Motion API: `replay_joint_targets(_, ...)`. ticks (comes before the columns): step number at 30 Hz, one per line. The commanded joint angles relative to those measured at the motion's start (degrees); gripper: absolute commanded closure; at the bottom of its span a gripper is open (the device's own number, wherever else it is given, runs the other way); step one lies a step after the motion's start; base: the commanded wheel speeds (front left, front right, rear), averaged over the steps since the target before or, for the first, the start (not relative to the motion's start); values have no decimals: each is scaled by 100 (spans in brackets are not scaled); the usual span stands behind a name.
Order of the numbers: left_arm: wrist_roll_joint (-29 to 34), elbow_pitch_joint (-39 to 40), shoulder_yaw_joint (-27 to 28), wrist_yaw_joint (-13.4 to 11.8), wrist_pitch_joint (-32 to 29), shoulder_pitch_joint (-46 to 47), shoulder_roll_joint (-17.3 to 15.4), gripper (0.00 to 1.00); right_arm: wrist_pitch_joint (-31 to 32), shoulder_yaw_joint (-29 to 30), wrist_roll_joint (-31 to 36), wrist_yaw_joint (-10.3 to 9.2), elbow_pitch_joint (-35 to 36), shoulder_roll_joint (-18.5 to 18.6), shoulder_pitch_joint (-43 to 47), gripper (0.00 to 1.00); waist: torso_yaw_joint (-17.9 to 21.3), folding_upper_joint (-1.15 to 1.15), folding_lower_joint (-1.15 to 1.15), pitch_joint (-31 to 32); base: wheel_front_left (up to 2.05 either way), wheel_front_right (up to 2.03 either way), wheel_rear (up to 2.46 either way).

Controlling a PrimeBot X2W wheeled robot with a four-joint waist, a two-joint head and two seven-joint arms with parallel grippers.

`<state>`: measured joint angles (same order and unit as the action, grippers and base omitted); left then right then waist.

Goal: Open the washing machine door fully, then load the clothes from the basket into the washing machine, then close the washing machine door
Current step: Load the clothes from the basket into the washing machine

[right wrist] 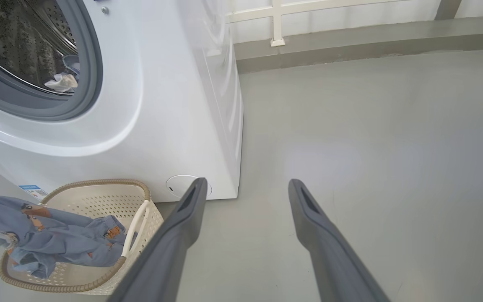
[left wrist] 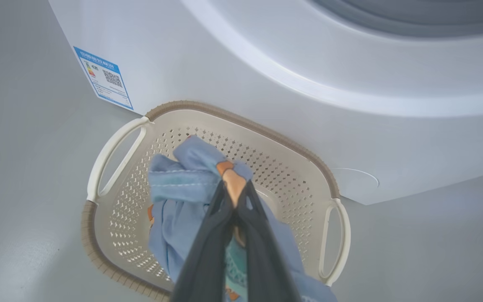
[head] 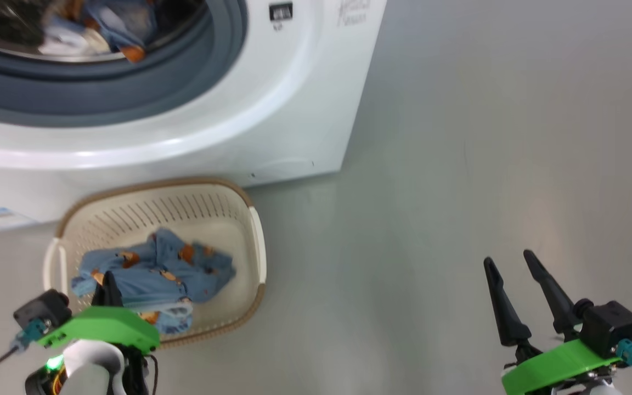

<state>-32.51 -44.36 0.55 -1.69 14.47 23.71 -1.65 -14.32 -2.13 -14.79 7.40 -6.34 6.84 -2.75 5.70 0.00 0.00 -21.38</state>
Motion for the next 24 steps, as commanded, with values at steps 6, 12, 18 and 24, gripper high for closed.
replay_joint_targets(6, 135, 1386, -85, -138, 52, -971, -123, 100, -68, -44, 135, 9, 163, -32, 310, 0, -235, 0, 0, 1126, 0, 0, 0)
replay_joint_targets(12, 322, 2425, -270, -308, 52, -1636, -123, 100, -68, 44, 256, 9, 241, -59, 505, 0, -304, 0, 0, 1559, 0, 0, 0)
replay_joint_targets(18, 470, 3162, -315, -381, 52, -2083, -123, 100, -68, 91, 341, 9, 311, -77, 662, 0, -360, 0, 0, 1826, 0, 0, 0)
replay_joint_targets(24, 598, 3610, -429, -459, 52, -2453, -123, 100, -68, 136, 446, 9, 405, -58, 833, 0, -423, 0, 0, 2112, 0, 0, 0)
